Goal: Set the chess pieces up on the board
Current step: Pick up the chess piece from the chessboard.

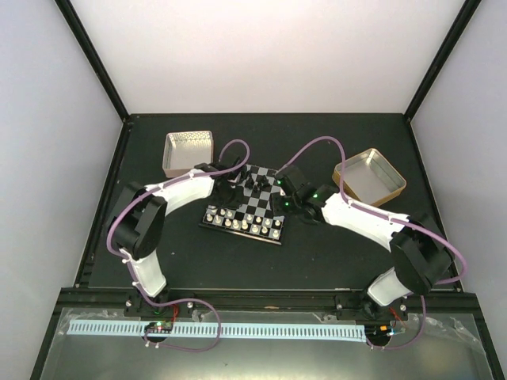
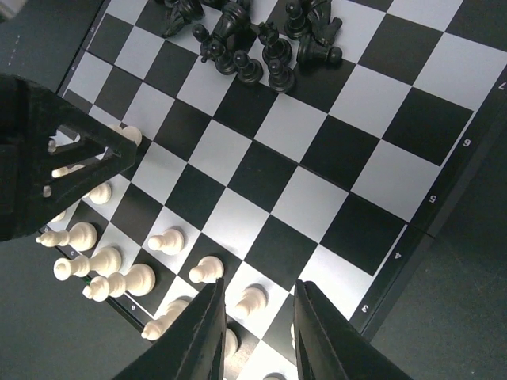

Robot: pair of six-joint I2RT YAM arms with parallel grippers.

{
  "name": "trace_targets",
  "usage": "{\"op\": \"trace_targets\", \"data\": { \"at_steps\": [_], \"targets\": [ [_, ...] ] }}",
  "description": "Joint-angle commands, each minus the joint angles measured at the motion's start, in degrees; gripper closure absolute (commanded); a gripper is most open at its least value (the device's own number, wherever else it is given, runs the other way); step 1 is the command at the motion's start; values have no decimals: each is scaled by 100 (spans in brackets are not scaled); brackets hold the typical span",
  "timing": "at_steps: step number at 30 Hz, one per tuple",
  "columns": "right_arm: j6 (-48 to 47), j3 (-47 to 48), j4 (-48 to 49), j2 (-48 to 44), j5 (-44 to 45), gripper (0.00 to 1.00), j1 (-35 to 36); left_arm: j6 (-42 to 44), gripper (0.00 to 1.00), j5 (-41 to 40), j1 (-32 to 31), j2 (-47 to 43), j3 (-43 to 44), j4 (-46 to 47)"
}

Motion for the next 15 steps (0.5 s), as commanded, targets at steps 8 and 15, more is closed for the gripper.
{"op": "trace_targets", "data": {
  "at_steps": [8, 15],
  "targets": [
    [8, -40, 104, -146, -52, 77, -38, 129, 72, -196, 25, 360, 370, 71],
    [18, -2, 92, -116, -54, 77, -41, 201, 75, -188, 29, 288, 447, 80]
  ]
}}
